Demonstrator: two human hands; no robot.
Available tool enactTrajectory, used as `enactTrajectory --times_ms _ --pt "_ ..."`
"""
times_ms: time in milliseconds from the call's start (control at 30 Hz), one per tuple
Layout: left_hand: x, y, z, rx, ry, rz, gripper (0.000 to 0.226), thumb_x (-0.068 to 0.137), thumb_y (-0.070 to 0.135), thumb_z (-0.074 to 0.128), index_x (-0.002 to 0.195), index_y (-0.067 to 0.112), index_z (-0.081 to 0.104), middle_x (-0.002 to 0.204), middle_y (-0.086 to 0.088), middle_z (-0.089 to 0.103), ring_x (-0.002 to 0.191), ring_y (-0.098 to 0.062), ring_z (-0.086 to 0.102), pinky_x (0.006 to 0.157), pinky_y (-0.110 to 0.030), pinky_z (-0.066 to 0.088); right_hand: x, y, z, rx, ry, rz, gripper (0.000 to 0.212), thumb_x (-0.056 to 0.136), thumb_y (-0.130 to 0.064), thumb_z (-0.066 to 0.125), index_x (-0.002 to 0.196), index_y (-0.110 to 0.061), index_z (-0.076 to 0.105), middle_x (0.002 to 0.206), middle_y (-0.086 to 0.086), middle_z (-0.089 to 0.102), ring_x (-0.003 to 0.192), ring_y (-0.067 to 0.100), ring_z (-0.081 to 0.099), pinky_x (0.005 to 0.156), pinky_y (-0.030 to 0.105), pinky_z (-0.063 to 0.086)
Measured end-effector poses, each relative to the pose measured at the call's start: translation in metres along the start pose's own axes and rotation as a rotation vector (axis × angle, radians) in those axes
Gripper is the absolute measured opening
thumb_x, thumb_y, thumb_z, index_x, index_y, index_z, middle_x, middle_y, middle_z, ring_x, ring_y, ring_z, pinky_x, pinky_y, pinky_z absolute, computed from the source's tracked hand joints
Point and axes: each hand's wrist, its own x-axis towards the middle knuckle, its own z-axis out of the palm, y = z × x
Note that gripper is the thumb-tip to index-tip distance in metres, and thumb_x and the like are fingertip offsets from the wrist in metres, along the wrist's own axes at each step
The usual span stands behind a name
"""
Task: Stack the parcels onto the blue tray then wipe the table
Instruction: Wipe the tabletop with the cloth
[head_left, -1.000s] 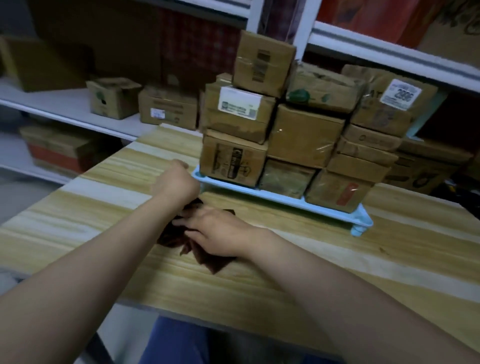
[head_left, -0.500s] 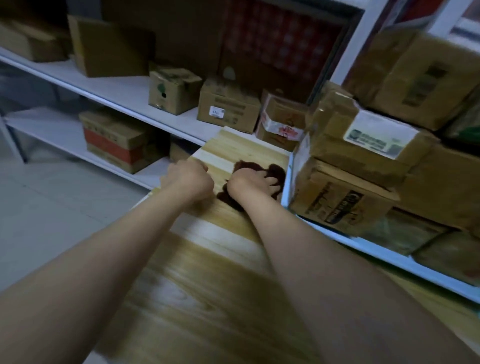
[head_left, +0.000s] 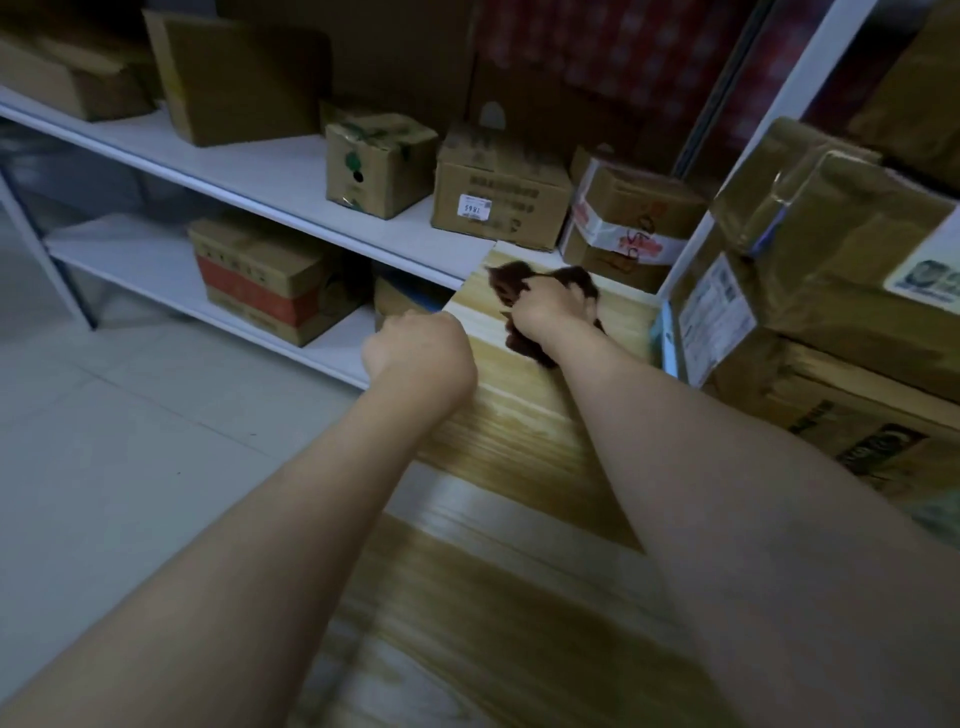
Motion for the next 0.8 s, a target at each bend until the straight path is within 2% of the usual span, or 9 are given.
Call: enactTrajectory --times_ms 67,200,300,400,500,600,700,767,800 --pt "0.000 -0.004 -0.002 -0.023 -0.002 -0.017 0.035 0.092 0.017 0.056 0.126 0.011 0.054 0.124 -0.011 0.056 0.113 -0.029 0.055 0.076 -0.035 0.041 -0.007 -0.007 0.005 0.021 -0.076 -0.216 0.044 0.104 -0.025 0.035 0.146 -0.033 0.047 0.154 0.002 0.043 0.148 0.028 0.027 0.121 0.045 0.021" --pt "-0.004 -0.015 -0.008 -0.232 0.013 -0.123 0.055 0.092 0.023 0.057 0.139 0.008 0.034 0.141 -0.019 0.037 0.125 -0.038 0.048 0.095 -0.043 0.042 -0.050 -0.006 0.015 -0.069 -0.142 -0.480 0.042 0.107 -0.030 0.032 0.146 -0.037 0.045 0.162 -0.013 0.028 0.153 0.023 0.011 0.123 0.039 0.010" --pt "-0.014 -0.024 -0.007 -0.351 0.013 -0.182 0.060 0.089 0.030 0.062 0.139 0.008 0.037 0.141 -0.023 0.037 0.127 -0.042 0.042 0.102 -0.046 0.040 -0.093 0.018 0.019 -0.077 -0.152 -0.626 0.041 0.108 -0.033 0.032 0.146 -0.037 0.044 0.161 -0.015 0.029 0.153 0.020 0.011 0.124 0.038 0.007" --pt "-0.040 -0.018 -0.002 -0.337 -0.032 -0.155 0.051 0.090 0.029 0.057 0.136 0.009 0.045 0.136 -0.023 0.046 0.126 -0.041 0.043 0.099 -0.045 0.041 -0.119 0.053 0.012 -0.088 -0.103 -0.591 0.042 0.108 -0.033 0.032 0.148 -0.034 0.042 0.161 -0.011 0.031 0.151 0.022 0.018 0.122 0.037 0.014" --pt "-0.072 -0.012 0.007 -0.339 -0.047 -0.140 0.050 0.092 0.023 0.052 0.139 0.009 0.042 0.143 -0.021 0.040 0.132 -0.039 0.037 0.106 -0.044 0.036 -0.130 0.064 0.009 -0.176 -0.092 -0.454 0.046 0.106 -0.032 0.032 0.151 -0.030 0.037 0.163 -0.004 0.026 0.150 0.030 0.021 0.121 0.043 0.020" --pt "-0.105 -0.016 0.011 -0.393 0.004 -0.160 0.052 0.094 0.022 0.052 0.142 0.006 0.039 0.144 -0.022 0.039 0.135 -0.038 0.034 0.108 -0.043 0.034 -0.176 0.056 0.019 -0.145 -0.160 -0.673 0.044 0.102 -0.030 0.040 0.145 -0.030 0.048 0.157 -0.003 0.039 0.146 0.029 0.029 0.120 0.043 0.024" --pt "-0.136 -0.019 0.014 -0.445 0.044 -0.147 0.052 0.093 0.018 0.048 0.144 0.009 0.039 0.145 -0.022 0.041 0.134 -0.039 0.037 0.108 -0.045 0.036 -0.234 0.079 0.024 -0.033 -0.206 -0.934 0.035 0.097 -0.022 0.052 0.130 -0.016 0.064 0.137 0.010 0.059 0.131 0.031 0.047 0.112 0.042 0.035" --pt "-0.150 -0.015 0.017 -0.439 0.042 -0.121 0.050 0.093 0.018 0.044 0.142 0.012 0.042 0.145 -0.019 0.043 0.133 -0.037 0.039 0.108 -0.044 0.037 -0.248 0.111 0.017 -0.012 -0.233 -0.994 0.034 0.098 -0.020 0.054 0.129 -0.014 0.066 0.138 0.009 0.059 0.131 0.029 0.048 0.113 0.039 0.033" --pt "-0.158 -0.012 0.018 -0.425 0.033 -0.111 0.049 0.094 0.018 0.043 0.142 0.013 0.043 0.144 -0.019 0.044 0.133 -0.036 0.039 0.108 -0.043 0.037 -0.250 0.126 0.010 -0.022 -0.211 -0.960 0.035 0.100 -0.022 0.052 0.133 -0.017 0.063 0.143 0.005 0.056 0.135 0.026 0.045 0.116 0.036 0.030"
